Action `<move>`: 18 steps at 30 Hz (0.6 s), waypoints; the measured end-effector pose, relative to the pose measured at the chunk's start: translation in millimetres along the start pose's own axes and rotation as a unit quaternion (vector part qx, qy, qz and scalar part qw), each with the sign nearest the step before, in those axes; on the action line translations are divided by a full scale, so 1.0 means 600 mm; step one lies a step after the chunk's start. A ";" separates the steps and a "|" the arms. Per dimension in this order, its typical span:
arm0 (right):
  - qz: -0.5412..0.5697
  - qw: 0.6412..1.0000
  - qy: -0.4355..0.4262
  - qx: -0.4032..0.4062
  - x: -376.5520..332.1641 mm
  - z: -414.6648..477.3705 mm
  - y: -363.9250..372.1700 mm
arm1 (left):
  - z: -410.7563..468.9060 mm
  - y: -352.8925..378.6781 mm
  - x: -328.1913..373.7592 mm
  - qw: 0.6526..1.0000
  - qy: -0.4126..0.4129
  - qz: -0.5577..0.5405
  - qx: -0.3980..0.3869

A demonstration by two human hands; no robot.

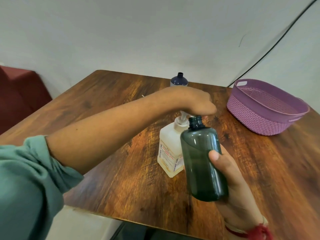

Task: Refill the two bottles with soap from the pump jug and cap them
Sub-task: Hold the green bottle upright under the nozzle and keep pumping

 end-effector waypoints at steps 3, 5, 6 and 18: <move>-0.006 1.000 0.000 0.005 0.000 0.002 -0.003 | -0.001 0.008 -0.004 0.998 0.000 -0.060 0.000; -0.010 1.000 0.000 0.001 0.001 0.002 -0.002 | -0.003 0.011 -0.008 0.997 -0.008 -0.076 0.008; -0.010 1.000 0.001 0.000 0.003 0.002 -0.001 | -0.004 0.013 -0.009 0.997 -0.010 -0.073 0.007; -0.013 1.000 0.009 0.003 0.004 0.002 0.001 | -0.008 0.004 -0.014 0.992 -0.004 -0.115 0.042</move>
Point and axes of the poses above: each hand's wrist, its own z-axis towards the middle knuckle, its own y-axis out of the palm, x = y × z, the point moved 10 cm from there along z, towards the middle knuckle, and after that the axes turned 2 degrees about -y, right-handed, at the moved point
